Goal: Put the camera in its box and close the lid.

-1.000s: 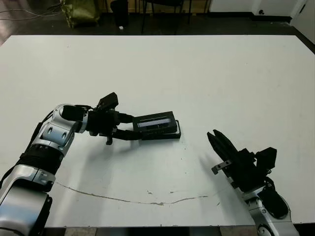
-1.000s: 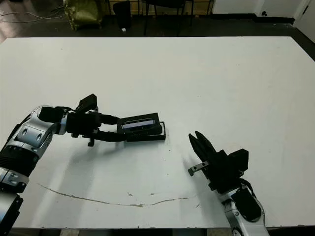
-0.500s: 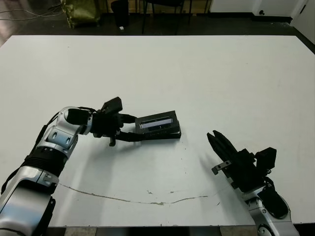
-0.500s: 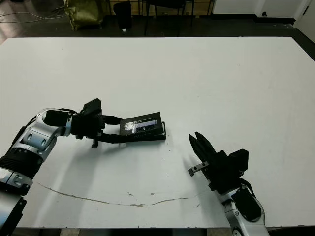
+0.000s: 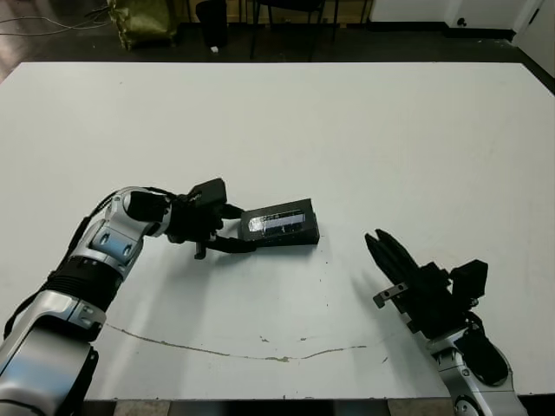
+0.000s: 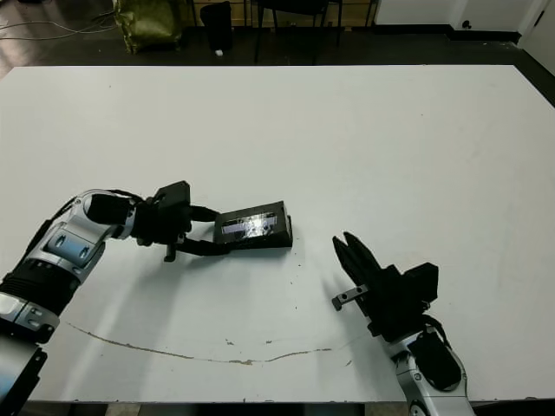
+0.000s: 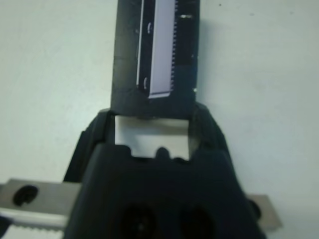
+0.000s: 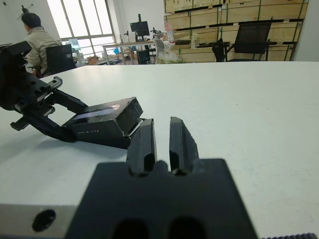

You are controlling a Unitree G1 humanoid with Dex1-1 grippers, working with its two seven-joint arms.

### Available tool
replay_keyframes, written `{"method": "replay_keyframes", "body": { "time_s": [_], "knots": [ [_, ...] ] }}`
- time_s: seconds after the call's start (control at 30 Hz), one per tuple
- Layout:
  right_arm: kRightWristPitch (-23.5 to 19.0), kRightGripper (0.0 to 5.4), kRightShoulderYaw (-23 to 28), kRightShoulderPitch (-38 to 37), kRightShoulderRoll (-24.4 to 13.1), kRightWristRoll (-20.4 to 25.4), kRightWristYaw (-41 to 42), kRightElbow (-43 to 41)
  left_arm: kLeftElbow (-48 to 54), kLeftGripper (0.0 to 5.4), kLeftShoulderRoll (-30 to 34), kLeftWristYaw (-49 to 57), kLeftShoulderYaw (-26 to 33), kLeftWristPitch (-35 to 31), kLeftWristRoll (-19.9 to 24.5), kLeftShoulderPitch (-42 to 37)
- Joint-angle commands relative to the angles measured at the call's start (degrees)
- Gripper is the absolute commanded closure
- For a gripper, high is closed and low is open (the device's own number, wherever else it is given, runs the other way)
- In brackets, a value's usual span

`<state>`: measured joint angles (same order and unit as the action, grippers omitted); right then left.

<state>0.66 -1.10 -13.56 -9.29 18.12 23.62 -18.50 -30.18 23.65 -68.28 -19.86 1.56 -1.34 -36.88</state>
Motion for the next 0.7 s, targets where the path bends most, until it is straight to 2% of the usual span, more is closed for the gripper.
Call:
{"method": "replay_keyframes", "body": {
  "time_s": [0.03,0.2,0.3,0.47,0.7],
  "knots": [
    [-0.59,5.4,0.46,-0.19,-0.57,0.41,0.27,0.6,-1.18,3.48,0.79,-0.21,-1.2,0.01,-1.8,0.82],
    [-0.99,5.4,0.34,-0.33,-0.6,0.28,0.01,0.43,-2.4,3.48,0.23,-1.61,-0.78,-1.1,-0.47,-0.03],
    [0.15,5.4,0.39,-0.06,-0.69,0.3,0.75,1.39,-2.99,3.48,-0.16,-2.3,-0.96,-3.58,-0.29,-1.28],
    [-0.93,5.4,0.41,-0.27,-0.49,0.27,0.02,0.62,-4.68,3.48,-1.44,-3.61,-1.33,-5.7,-0.45,-3.55],
    [-0.03,5.4,0.32,-0.46,-0.4,-0.29,-0.11,0.76,-8.07,3.49,-3.99,-3.3,-1.77,-4.31,-1.1,-5.48]
  ]
}}
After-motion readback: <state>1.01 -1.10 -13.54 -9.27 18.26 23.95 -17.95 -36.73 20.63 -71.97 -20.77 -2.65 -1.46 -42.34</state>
